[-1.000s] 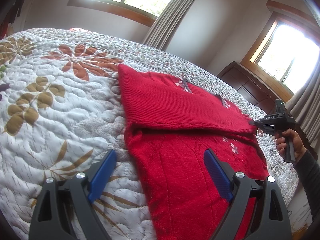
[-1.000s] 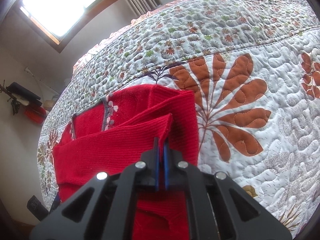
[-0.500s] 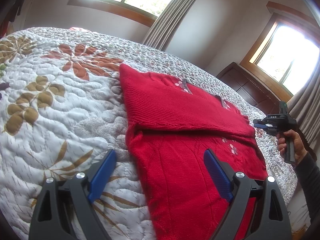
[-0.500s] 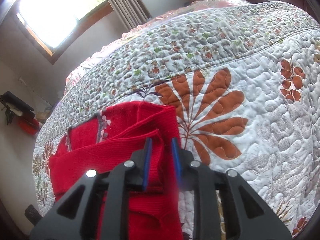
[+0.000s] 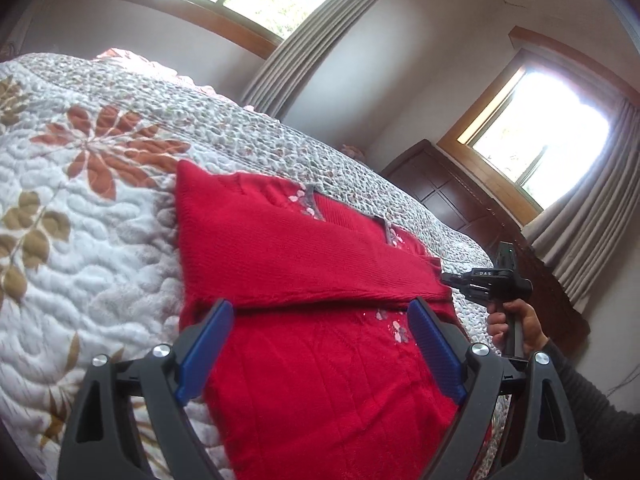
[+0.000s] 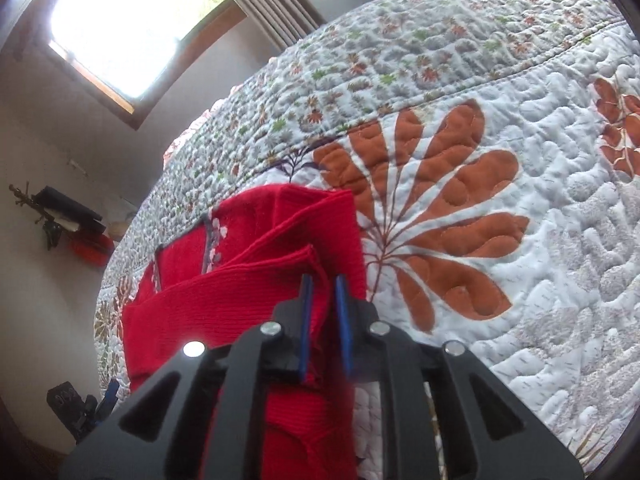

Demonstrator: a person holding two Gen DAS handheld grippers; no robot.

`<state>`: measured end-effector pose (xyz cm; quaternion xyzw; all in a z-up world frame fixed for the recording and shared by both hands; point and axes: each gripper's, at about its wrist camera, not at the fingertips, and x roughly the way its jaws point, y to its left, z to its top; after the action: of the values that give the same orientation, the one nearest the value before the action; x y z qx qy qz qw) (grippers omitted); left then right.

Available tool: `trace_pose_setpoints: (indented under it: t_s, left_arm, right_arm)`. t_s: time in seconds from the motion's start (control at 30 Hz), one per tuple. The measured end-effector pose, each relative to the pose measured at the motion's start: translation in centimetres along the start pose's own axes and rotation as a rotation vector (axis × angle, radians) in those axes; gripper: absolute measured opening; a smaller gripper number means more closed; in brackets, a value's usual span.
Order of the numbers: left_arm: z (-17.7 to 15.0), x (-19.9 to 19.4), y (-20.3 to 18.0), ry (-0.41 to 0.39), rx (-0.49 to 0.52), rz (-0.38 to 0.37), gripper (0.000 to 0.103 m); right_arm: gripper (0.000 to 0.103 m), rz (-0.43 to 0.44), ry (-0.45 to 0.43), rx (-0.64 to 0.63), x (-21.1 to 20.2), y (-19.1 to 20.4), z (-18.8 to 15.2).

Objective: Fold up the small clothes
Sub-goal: 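Lower the cuff onto the sweater and hold it with the right tool, then release the cuff and move both tools to the sweater hem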

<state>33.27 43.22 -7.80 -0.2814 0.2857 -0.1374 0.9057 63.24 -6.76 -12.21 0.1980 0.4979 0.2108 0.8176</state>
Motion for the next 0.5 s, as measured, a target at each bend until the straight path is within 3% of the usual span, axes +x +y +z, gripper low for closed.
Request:
trace_pose_setpoints:
  t_s: [0.1, 0.23, 0.4, 0.5]
  left_arm:
    - [3.2, 1.1, -0.2, 0.0, 0.019, -0.019, 0.089]
    - [5.8, 4.9, 0.8, 0.099, 0.003, 0.008, 0.089]
    - [5.2, 8.8, 3.8, 0.246, -0.074, 0.098, 0.089]
    - [5.0, 7.5, 4.0, 0.232, -0.084, 0.111, 0.089]
  right_arm:
    - [0.015, 0.078, -0.034, -0.018, -1.6, 0.3, -0.6]
    - [0.015, 0.145, 0.024, -0.035, 0.0, 0.6, -2.2]
    - [0.01, 0.137, 0.055, 0.014, 1.0, -1.9, -3.5]
    - [0.021, 0.159, 0.022, 0.065, -1.8, -3.5, -4.2]
